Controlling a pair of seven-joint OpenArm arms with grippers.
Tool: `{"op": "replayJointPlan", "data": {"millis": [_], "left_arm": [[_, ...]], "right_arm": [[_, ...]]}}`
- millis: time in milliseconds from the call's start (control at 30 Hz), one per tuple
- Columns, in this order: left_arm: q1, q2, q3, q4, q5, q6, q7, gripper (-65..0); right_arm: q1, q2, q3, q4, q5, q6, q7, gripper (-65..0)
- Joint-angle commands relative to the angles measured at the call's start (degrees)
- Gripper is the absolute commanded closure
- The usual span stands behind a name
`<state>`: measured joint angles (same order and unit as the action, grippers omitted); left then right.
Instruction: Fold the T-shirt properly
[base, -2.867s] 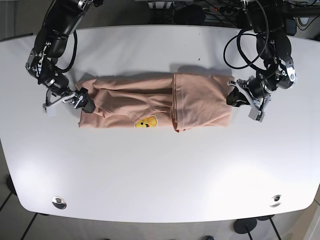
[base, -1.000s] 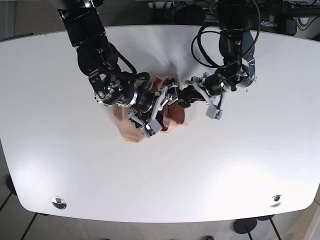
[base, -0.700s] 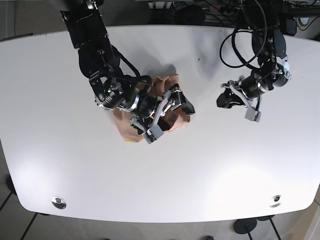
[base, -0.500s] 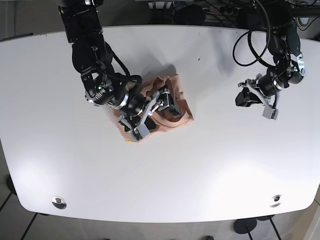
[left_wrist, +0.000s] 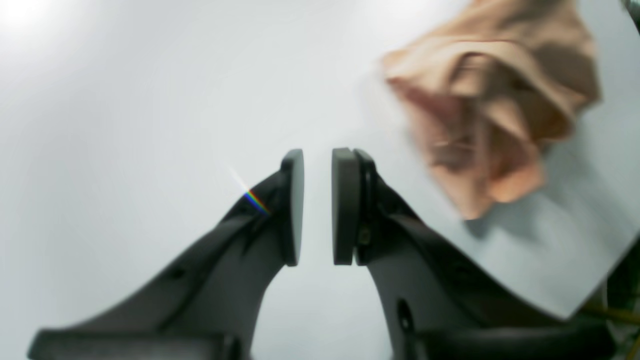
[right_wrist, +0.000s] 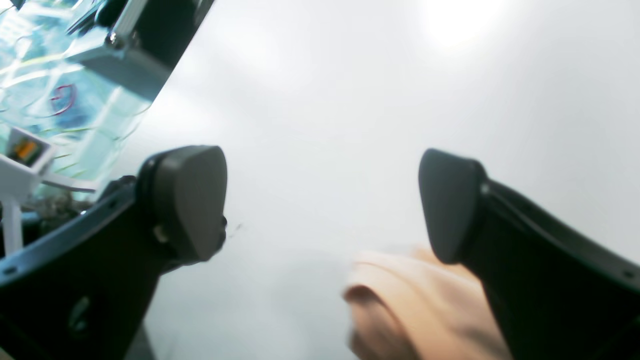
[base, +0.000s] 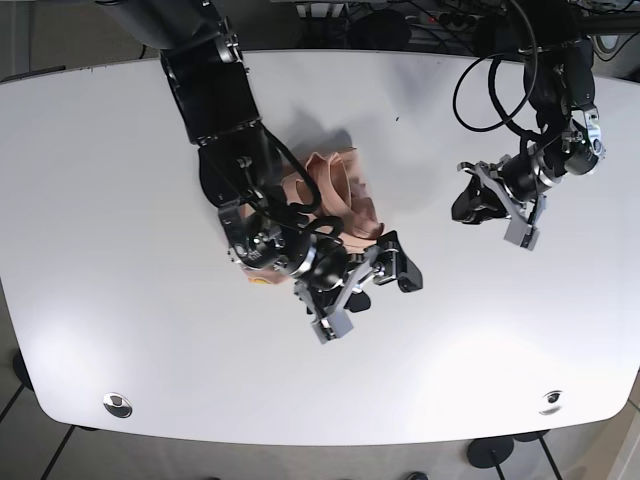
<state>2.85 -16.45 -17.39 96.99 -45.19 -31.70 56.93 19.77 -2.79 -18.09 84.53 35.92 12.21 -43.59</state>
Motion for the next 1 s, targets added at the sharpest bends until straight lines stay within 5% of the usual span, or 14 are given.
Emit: {"op": "replayJointPlan", "data": {"millis": [33,200,333,400,533,700,767,867,1000], "left_arm": [[-3.3,-0.7,1.1,1.3,-1.2,0.1,-1.6,-13.5],[-8.3,-0.6,5.9,1.0,-1.2,12.8,-1.6,-36.3],[-11.2,-0.6,8.6,-2.3,-1.3,15.1,-1.7,-39.2],[-12.0,-0.6,8.6,-4.3,-1.4,15.1,-2.4,-39.2],[-11.0,-0.7,8.5,-5.1,-1.5,15.1,-4.8,-39.2],[-10.2,-1.0,8.4,-5.3,-1.4,15.0,-4.9,-39.0],[-9.7,-1.1,8.3,-5.0,-1.4,15.0,-4.9,-39.0],[-8.9,-1.1,8.3,-4.8,-1.6,15.0,-4.9,-39.0],[-8.1,-1.1,7.8,-4.8,-1.6,15.0,-4.9,-39.0]], "right_arm": [[-1.9,2.6,0.4,6.8,0.7,0.41,-1.5,-57.4],[-13.7,10.7,0.3,19.7,0.1,0.32,-3.9,-56.4],[-19.5,13.8,0.1,20.3,0.0,0.32,-4.0,-36.9],[-20.4,14.2,0.0,19.8,0.0,0.32,-4.1,-32.3],[-21.8,14.3,-0.1,16.8,-1.2,0.32,-4.3,-41.4],[-21.5,10.9,-5.4,12.8,-13.2,0.32,-3.9,-37.6],[-21.7,7.7,-5.2,11.5,-18.9,0.32,-3.9,-30.3],[-21.6,6.2,-5.2,11.5,-22.2,0.41,-3.9,-11.1],[-21.4,6.2,-5.2,15.5,-22.0,0.41,-4.0,-5.9]]}}
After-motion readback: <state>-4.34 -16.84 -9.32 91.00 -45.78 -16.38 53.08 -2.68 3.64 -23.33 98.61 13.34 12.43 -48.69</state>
